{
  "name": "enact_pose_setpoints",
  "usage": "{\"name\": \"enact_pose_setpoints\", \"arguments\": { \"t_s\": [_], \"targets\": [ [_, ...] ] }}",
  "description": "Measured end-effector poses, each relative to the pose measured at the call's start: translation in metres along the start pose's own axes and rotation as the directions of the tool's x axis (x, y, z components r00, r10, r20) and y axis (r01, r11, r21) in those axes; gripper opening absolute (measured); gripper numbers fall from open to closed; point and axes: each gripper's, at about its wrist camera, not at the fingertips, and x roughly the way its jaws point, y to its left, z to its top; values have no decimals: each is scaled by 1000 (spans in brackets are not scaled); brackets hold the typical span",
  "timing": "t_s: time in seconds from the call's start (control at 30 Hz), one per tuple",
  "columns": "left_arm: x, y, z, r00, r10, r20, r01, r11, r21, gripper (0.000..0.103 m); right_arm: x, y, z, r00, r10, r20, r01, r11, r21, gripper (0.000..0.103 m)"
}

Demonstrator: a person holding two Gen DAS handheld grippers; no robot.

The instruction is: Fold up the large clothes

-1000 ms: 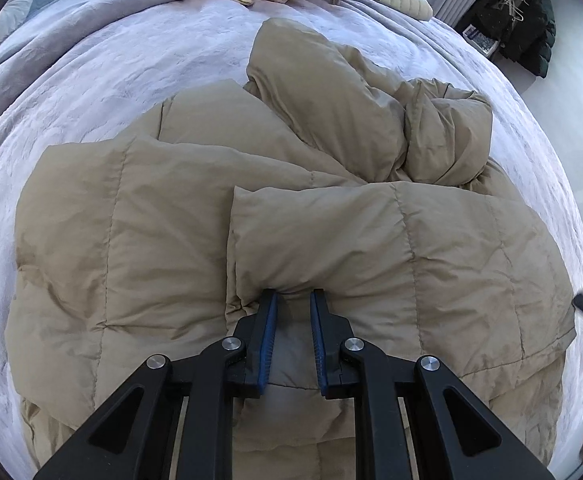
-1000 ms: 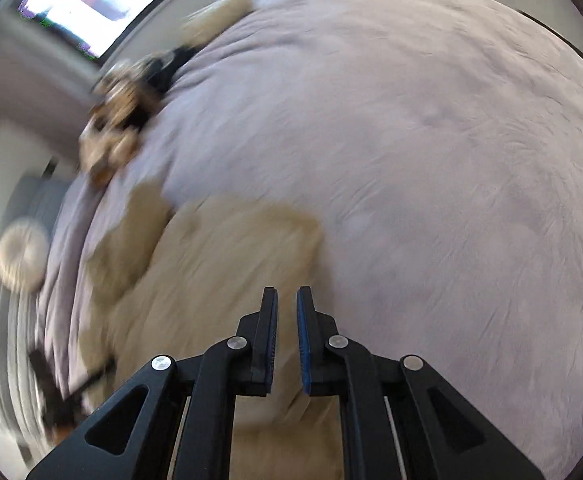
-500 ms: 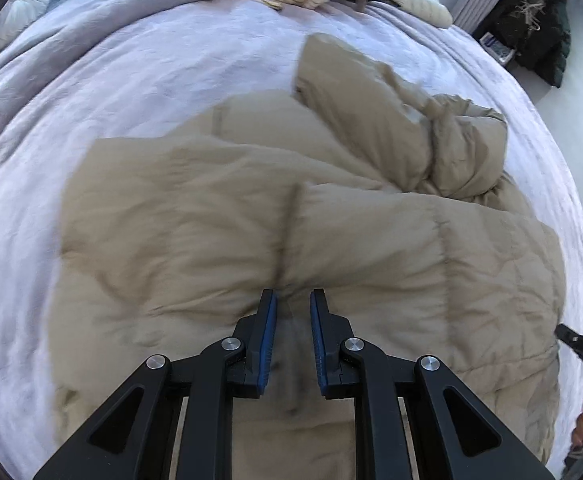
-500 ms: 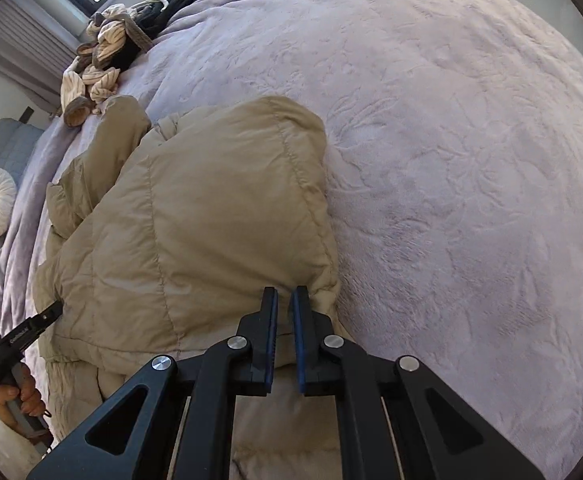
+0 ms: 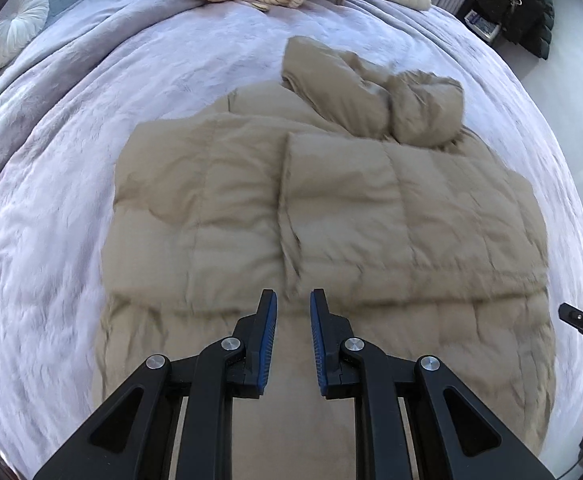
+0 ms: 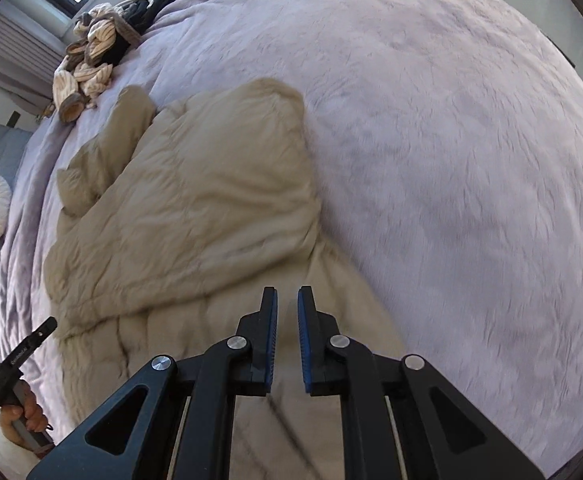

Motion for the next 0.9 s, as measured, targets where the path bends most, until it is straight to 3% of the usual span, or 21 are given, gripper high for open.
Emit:
{"name": "enact_pose_setpoints", "arguments": {
  "t_s": [0.2, 0.23, 0.33, 0.37, 0.4, 0.43, 0.6, 0.7, 0.77, 0.8, 0.9],
  "targets": [
    [-17, -7, -28, 999, -3, -47, 2, 1000, -18, 19, -13, 8, -28, 999, 15, -39, -15, 1000, 12, 12],
    [-20, -9, -34, 998, -4, -61, 4, 1000, -13, 19, -15, 9, -33, 999, 15, -46, -14, 1000, 12, 15],
    [-27, -14, -49, 996, -2, -88, 3, 1000, 11, 21, -22, 12, -47, 998, 16, -59, -15, 1000, 19, 44],
    [-29, -15, -52, 996, -2, -93, 3, 1000, 12, 28, -25, 14, -53, 998, 19, -64, -17, 1000, 19, 45],
    [-32, -15, -56, 995, 1, -98, 0, 1000, 8, 63, -27, 16, -57, 997, 20, -68, -19, 1000, 18, 45],
    [-36, -15, -60, 995, 13, -95, -14, 1000, -3, 89, -29, 17, -61, 997, 23, -71, -21, 1000, 18, 45],
    [-51, -22, -79, 995, 35, -92, -33, 999, 25, 92, -38, 24, -79, 995, 38, -89, -36, 999, 23, 45],
    [-55, -19, -86, 994, 28, -106, -27, 1000, 11, 92, -43, 28, -87, 994, 46, -98, -44, 999, 27, 51],
    [-58, -18, -92, 994, 40, -103, -39, 999, 11, 96, -46, 30, -92, 993, 60, -98, -57, 998, 31, 57],
    [-59, -17, -95, 993, 50, -103, -49, 999, 11, 103, -48, 31, -95, 993, 67, -97, -64, 997, 32, 60],
    [-60, -13, -104, 992, 65, -110, -63, 998, 21, 103, -53, 31, -104, 991, 100, -92, -96, 994, 54, 80]
  ]
}}
